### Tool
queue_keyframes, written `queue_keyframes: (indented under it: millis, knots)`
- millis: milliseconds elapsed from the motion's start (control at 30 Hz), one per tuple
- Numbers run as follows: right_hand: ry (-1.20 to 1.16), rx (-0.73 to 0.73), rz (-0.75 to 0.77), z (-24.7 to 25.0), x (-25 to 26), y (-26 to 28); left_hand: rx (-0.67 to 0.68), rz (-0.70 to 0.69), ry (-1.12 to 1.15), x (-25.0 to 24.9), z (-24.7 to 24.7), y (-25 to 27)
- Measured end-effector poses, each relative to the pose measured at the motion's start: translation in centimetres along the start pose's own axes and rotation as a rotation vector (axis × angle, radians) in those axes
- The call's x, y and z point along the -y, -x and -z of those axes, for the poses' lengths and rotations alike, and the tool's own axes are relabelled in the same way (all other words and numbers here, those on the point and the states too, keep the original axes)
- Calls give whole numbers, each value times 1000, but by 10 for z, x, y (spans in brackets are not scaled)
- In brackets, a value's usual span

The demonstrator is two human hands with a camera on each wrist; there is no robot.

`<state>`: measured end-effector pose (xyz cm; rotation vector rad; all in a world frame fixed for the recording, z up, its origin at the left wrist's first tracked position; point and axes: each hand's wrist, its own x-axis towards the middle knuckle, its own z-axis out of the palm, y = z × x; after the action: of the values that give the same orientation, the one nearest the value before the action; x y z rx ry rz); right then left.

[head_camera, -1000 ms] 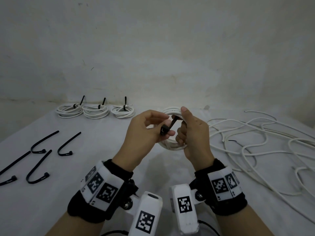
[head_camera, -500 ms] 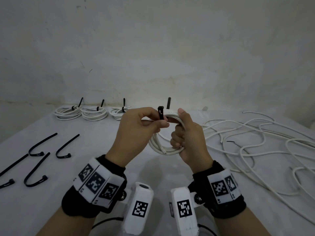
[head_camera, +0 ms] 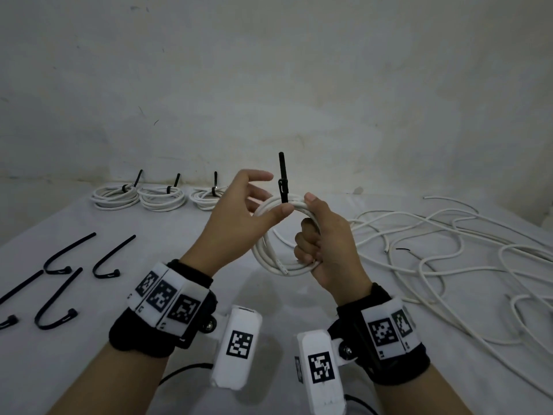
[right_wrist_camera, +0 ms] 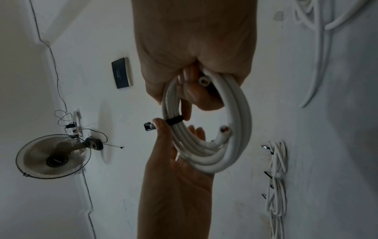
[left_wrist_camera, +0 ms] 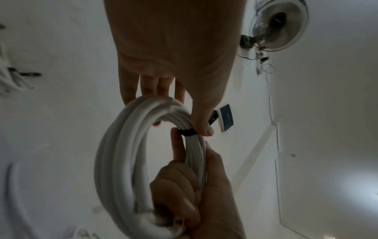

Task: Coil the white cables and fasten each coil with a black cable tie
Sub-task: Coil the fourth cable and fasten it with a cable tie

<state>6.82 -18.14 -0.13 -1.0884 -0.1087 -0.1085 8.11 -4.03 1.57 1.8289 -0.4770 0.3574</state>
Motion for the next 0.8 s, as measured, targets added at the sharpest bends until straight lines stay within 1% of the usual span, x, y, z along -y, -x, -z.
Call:
queue_keyframes:
  millis: [33,100,200,267,400,500,600,700,800]
  knots:
    - [-1,-2,8,0,-1,0,29,16,54,2,-3,1]
    - [0,-1,17,-1,-3,0,39,38,159,7,-9,2]
    - [11,10,25,-1,-6,-1,-3,61,340,16,-17,3]
    - [13,15,16,-1,-7,-1,-31,52,443,19,-20,4]
    - [40,43,-4,-3,-11,0,-58,-6,501,22,-21,7]
    - [92,66,-9,-2,-14,1,-72,6,513,25,-18,8]
    - [162,118,-26,3,-11,-2,-22,52,560,25,-12,11]
    - [131,154,-15,11,-6,-6,83,138,609,29,-6,12]
    - [146,53,30,14,-5,-10,156,168,618,31,-8,14]
